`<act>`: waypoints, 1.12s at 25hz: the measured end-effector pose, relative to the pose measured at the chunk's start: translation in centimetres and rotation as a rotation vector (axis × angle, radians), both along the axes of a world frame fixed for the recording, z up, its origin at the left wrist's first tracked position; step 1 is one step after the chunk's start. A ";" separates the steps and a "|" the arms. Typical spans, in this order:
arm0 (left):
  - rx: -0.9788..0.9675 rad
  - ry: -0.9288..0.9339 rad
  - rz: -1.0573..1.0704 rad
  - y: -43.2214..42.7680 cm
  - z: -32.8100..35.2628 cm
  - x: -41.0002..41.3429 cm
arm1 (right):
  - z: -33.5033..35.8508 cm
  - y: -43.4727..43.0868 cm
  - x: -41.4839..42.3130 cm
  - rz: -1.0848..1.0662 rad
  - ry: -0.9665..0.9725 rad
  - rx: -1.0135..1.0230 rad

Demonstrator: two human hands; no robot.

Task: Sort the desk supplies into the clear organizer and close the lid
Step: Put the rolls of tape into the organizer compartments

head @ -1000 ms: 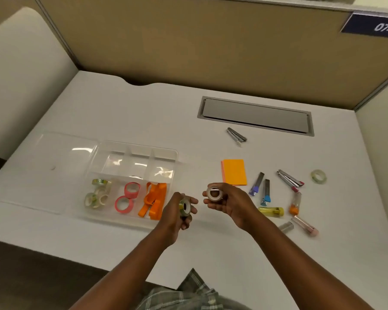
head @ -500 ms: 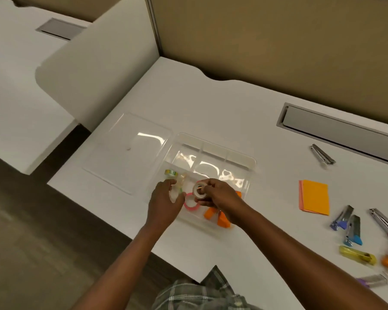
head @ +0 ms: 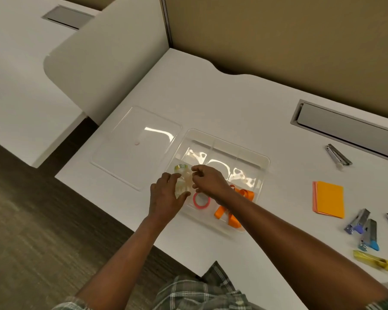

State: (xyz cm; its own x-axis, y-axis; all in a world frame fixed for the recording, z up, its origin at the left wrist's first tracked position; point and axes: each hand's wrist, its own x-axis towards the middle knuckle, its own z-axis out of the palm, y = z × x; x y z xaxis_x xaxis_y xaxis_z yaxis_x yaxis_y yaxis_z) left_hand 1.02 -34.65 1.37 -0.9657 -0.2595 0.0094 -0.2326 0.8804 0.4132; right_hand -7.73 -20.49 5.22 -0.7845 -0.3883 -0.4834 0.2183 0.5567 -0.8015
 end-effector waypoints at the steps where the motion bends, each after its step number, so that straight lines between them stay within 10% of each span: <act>1: -0.004 0.004 -0.001 0.1 -0.2 0.1 | 0.0 0.3 0.1 0.006 0.020 0.004; 11: 0.015 0.078 -0.034 4.1 1.1 -0.2 | 0.7 7.6 1.8 -0.058 0.075 0.011; 28: 0.055 -0.027 -0.685 32.3 -0.1 -1.4 | -0.7 36.0 7.9 -0.444 0.130 0.191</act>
State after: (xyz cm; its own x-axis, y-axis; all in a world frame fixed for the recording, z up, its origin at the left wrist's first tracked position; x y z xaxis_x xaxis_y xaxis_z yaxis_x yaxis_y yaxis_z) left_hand -0.34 -2.31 1.29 -0.9119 0.4103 -0.0131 0.3581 0.8106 0.4634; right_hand 0.12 15.51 4.48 -0.9124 0.0829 -0.4008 0.3728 0.5724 -0.7304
